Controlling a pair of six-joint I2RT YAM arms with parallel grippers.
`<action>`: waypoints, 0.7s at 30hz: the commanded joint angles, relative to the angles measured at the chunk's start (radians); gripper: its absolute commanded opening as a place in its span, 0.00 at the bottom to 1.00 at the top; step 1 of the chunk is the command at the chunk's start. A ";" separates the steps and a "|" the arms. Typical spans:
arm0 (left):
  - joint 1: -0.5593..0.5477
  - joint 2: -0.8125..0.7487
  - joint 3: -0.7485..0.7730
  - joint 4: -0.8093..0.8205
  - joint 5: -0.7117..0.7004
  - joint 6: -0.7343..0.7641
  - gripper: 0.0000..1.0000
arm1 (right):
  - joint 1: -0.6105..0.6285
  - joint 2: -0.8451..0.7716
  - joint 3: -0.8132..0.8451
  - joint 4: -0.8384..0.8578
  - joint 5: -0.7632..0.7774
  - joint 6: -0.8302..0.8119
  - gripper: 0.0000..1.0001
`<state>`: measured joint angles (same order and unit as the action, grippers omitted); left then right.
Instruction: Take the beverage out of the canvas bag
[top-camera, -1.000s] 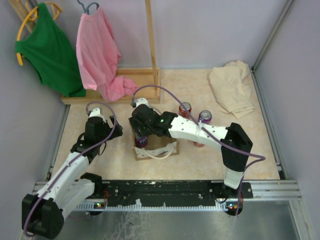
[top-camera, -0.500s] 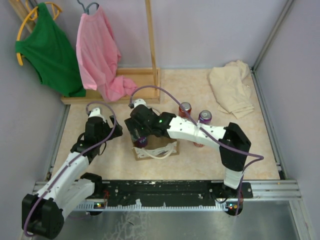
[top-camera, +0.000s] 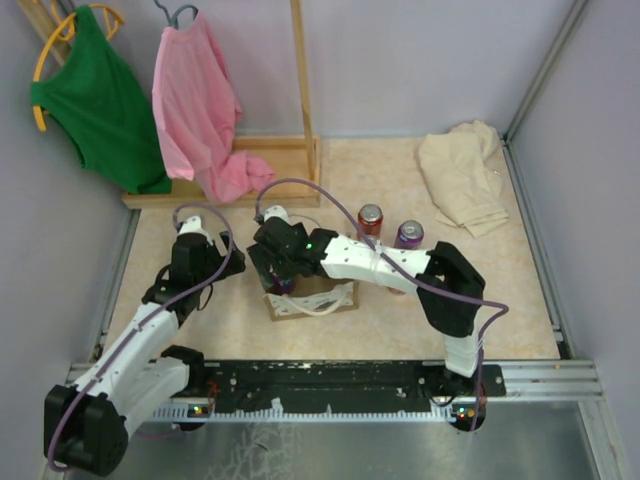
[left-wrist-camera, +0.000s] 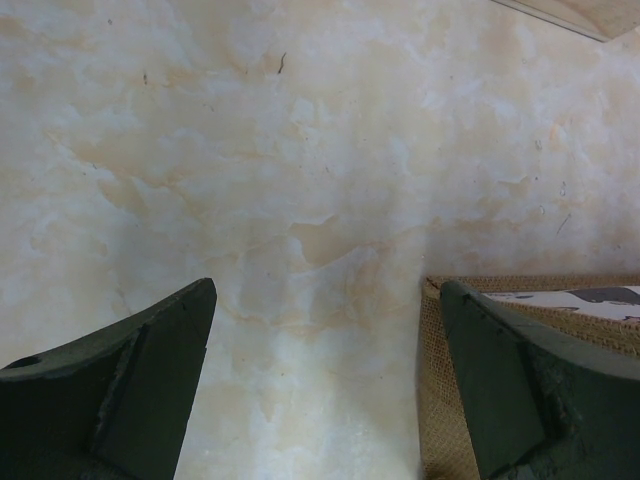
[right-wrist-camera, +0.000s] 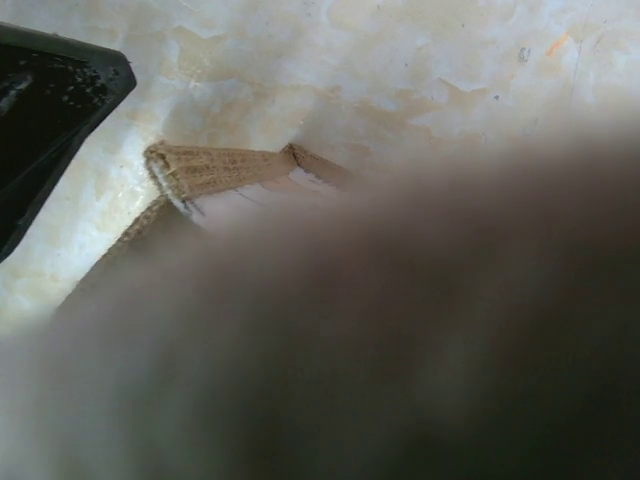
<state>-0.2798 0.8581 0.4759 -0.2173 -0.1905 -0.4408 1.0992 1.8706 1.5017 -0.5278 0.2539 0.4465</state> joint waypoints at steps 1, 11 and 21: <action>-0.003 0.004 0.003 0.013 0.004 0.002 0.99 | 0.012 0.015 0.030 0.000 0.044 0.006 0.93; -0.003 0.020 0.003 0.018 0.009 0.004 0.99 | 0.014 0.041 0.035 0.012 0.065 0.008 0.80; -0.002 0.021 -0.002 0.021 0.007 -0.001 0.99 | 0.026 0.062 0.030 -0.001 0.085 0.006 0.20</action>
<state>-0.2794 0.8818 0.4759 -0.2165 -0.1902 -0.4408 1.1172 1.9026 1.5085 -0.5133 0.3027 0.4564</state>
